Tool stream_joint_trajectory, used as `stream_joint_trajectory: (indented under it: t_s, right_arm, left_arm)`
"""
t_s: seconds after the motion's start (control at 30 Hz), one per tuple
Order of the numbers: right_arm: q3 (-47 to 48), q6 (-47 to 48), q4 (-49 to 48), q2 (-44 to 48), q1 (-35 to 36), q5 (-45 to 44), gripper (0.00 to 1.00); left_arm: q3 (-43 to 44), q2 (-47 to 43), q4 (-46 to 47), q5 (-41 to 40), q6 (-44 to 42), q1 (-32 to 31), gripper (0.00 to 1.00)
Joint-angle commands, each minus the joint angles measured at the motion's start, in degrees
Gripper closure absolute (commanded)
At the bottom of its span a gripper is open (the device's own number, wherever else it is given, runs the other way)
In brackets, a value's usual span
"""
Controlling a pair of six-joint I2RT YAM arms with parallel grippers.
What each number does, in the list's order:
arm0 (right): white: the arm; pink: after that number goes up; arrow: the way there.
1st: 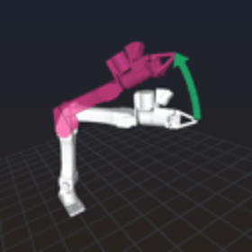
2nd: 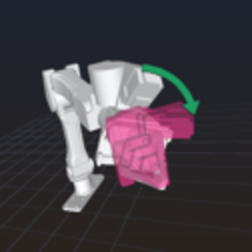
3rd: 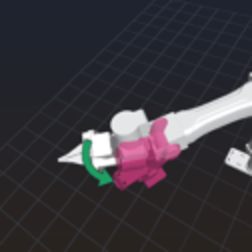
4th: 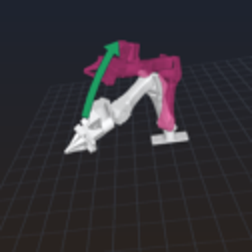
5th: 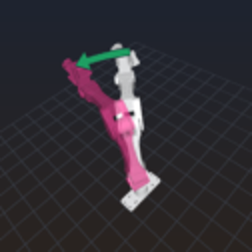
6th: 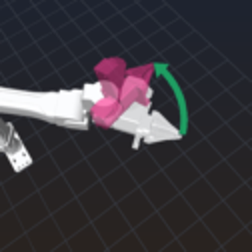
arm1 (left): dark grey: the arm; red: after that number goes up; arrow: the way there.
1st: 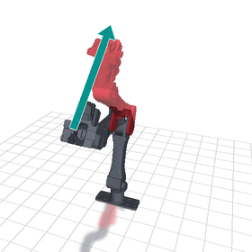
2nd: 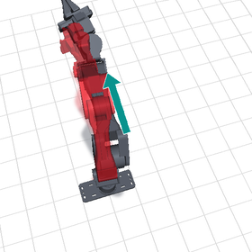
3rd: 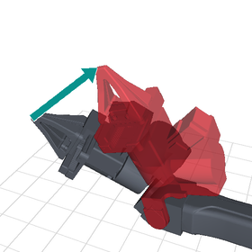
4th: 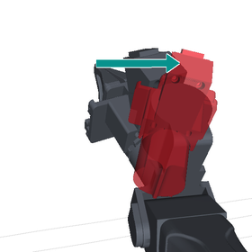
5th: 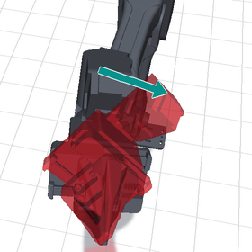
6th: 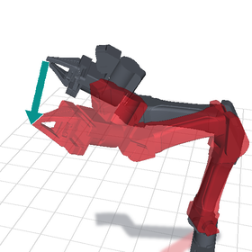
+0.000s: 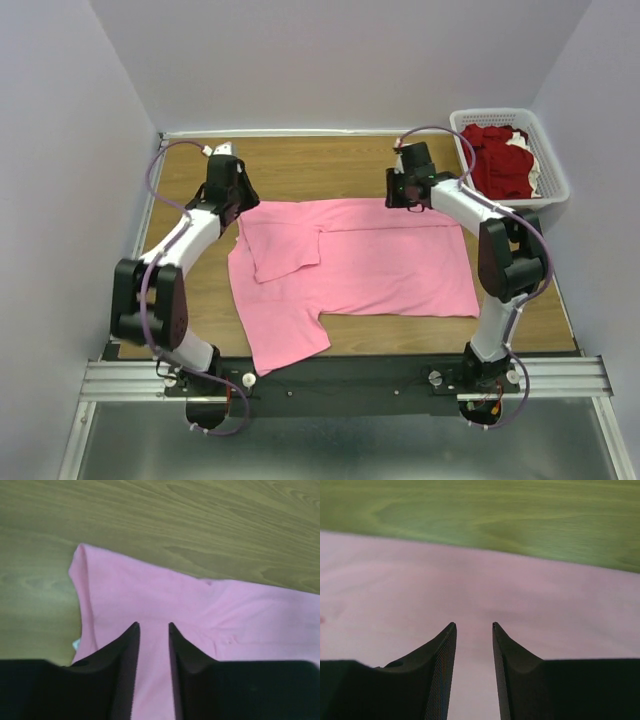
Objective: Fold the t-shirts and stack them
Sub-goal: Fold the tshirt
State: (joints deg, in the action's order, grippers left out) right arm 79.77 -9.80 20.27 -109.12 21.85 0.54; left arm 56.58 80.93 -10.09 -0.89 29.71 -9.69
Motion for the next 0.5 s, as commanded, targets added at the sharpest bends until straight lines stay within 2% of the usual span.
stream_joint_trajectory:
  t_s: [0.0, 0.13, 0.27, 0.47]
  right_arm:
    - [-2.24, -6.1, -3.57, 1.28, -5.04, -3.08, 0.58]
    - [-1.99, -6.98, -4.19, -0.12, -7.69, -3.88, 0.58]
    - [-0.85, -6.9, -4.28, -2.23, -9.1, -5.19, 0.58]
    - [-0.31, -8.04, -4.63, -5.13, -11.47, -7.04, 0.58]
  left_arm:
    - [7.64, 15.62, 3.23, -1.57, -0.88, 0.38, 0.72]
    - [13.89, 24.78, 1.65, -2.45, -0.89, 0.81, 0.77]
    - [15.23, 29.71, 0.51, -2.54, -0.97, 1.78, 0.82]
    - [15.49, 31.92, -1.25, -3.77, -2.47, 6.25, 0.83]
